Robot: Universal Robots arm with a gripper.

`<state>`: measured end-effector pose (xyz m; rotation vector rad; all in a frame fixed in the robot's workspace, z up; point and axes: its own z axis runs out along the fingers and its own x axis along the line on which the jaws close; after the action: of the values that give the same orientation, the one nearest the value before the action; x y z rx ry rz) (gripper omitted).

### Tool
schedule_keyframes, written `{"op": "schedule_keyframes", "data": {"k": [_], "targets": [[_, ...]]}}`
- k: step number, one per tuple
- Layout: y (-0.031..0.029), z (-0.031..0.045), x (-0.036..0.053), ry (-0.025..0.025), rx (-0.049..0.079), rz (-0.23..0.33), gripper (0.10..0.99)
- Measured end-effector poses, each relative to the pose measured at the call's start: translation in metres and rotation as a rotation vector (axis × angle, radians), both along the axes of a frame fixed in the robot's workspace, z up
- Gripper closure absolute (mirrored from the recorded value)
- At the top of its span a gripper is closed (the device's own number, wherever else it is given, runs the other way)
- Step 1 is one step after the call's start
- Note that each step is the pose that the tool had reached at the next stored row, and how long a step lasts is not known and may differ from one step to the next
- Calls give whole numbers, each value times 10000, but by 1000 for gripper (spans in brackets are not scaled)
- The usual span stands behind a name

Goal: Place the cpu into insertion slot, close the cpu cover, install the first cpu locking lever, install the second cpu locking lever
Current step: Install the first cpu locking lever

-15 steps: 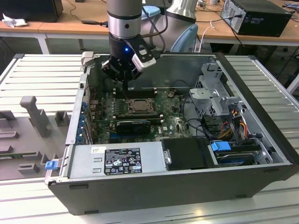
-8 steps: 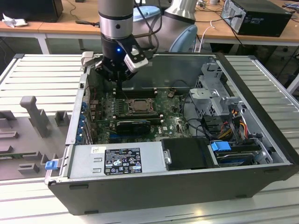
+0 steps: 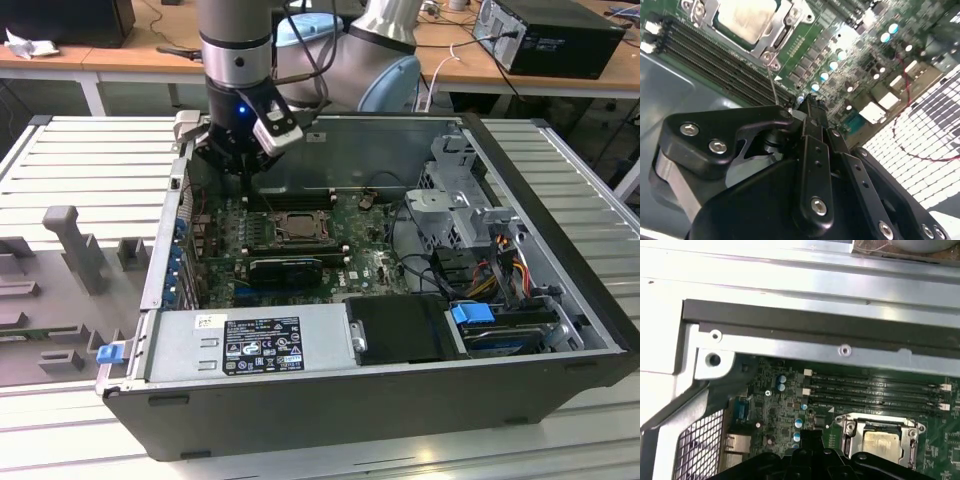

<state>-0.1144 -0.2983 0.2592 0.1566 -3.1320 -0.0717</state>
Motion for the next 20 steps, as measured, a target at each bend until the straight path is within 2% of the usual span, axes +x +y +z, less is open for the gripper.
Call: {"op": "schedule_keyframes", "data": {"k": [3,8,11,14,16,20], "targets": [[74,-13,3,-1,1,6,980],[77,-18,28,1,-1,-18,980],[77,-19,73,0,1,-82,980],[77,-19,199,0,-1,-85,980],[77,-25,342,1,-1,-90,980],[77,-56,556,0,0,-91,980]]}}
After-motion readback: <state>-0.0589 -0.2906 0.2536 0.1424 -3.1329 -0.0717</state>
